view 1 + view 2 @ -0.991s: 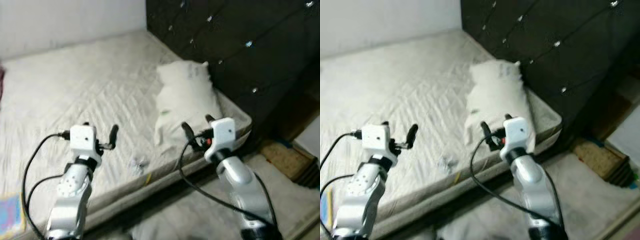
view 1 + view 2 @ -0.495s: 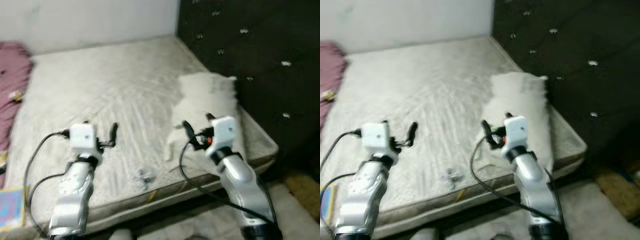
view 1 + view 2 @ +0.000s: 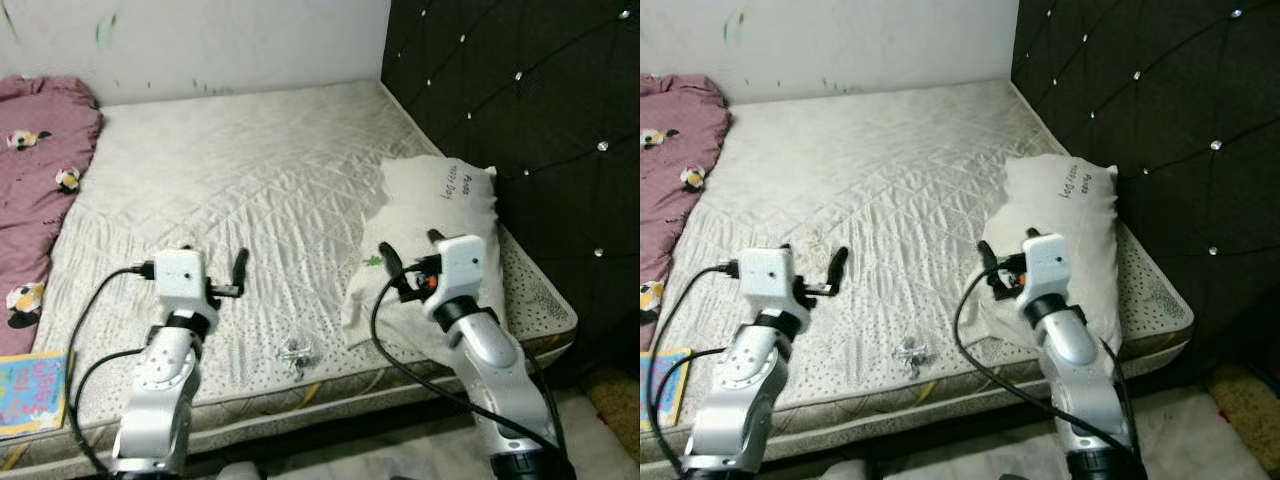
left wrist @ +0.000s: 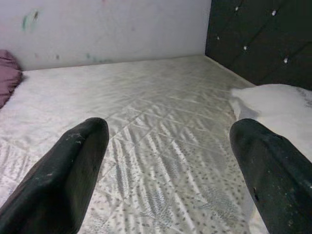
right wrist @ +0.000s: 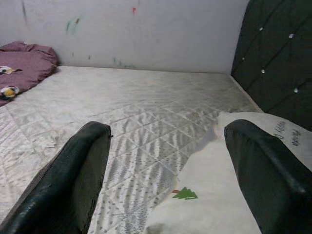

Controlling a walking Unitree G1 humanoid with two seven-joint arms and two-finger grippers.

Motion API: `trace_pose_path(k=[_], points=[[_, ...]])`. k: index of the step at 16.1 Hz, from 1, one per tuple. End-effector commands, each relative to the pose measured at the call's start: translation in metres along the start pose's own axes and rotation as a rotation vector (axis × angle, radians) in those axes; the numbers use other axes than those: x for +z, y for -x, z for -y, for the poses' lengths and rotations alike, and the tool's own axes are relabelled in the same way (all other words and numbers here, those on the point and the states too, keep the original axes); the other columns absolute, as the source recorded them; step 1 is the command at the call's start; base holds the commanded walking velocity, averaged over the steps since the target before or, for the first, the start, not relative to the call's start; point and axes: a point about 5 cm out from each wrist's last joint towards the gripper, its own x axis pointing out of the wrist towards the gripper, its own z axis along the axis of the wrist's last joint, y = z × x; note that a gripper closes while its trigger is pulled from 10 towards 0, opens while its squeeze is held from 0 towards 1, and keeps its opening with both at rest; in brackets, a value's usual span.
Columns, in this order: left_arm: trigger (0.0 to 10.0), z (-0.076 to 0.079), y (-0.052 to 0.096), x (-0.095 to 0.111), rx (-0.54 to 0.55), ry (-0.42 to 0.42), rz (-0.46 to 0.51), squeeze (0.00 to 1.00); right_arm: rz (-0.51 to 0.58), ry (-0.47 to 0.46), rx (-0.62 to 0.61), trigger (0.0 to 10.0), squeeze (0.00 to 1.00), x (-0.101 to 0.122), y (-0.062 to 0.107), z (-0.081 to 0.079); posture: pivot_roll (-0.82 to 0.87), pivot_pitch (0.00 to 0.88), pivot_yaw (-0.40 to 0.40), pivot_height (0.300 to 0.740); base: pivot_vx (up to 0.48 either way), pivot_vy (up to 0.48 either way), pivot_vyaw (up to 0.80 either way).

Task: Clean up the room

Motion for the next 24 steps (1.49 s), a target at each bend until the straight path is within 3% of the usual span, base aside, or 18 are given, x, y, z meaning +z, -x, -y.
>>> trace_pose_path(k=[1, 7, 8, 13, 16, 18, 21, 24], points=[[10.0, -0.005, -0.001, 0.000, 0.018, -0.002, -0.014, 0.00, 0.015, -0.005, -0.004, 10.0, 0.00, 0.003, -0.002, -0.001, 0.01, 0.000, -0.008, 0.740, 0.000, 0.480, 0.00], [10.0, -0.005, -0.002, 0.004, 0.006, -0.007, 0.024, 0.00, 0.022, -0.028, -0.021, 10.0, 0.00, 0.004, -0.003, 0.000, 0.01, 0.000, -0.007, 0.740, 0.000, 0.480, 0.00], [10.0, -0.006, -0.003, 0.007, 0.005, -0.046, 0.043, 0.00, 0.027, -0.044, -0.033, 10.0, 0.00, 0.005, -0.004, 0.001, 0.01, 0.000, -0.008, 0.740, 0.000, 0.000, 0.00], [10.0, -0.008, -0.005, 0.014, -0.001, -0.066, 0.062, 0.00, 0.047, -0.020, -0.047, 10.0, 0.00, 0.007, -0.006, 0.003, 0.03, 0.000, -0.014, 0.740, 0.000, 0.000, 0.37], [10.0, -0.009, -0.001, 0.008, 0.009, -0.054, 0.039, 0.00, 0.054, -0.030, -0.061, 10.0, 0.00, 0.008, -0.008, 0.003, 0.03, 0.000, -0.007, 0.740, 0.000, 0.000, 0.54], [10.0, -0.005, 0.004, 0.002, 0.039, -0.052, 0.009, 0.00, 0.058, -0.040, -0.130, 10.0, 0.00, 0.008, -0.005, 0.011, 0.02, 0.000, -0.005, 0.740, 0.000, 0.000, 0.00], [10.0, -0.004, 0.005, 0.001, 0.027, -0.089, 0.002, 0.00, 0.049, -0.045, -0.169, 10.0, 0.00, 0.006, -0.004, 0.017, 0.02, 0.000, 0.000, 0.740, 0.000, 0.000, 0.00], [10.0, -0.004, 0.005, 0.000, 0.005, -0.071, 0.010, 0.00, 0.038, -0.064, -0.190, 10.0, 0.00, 0.004, -0.004, 0.019, 0.02, 0.000, 0.003, 0.740, 0.000, 0.000, -0.14]])
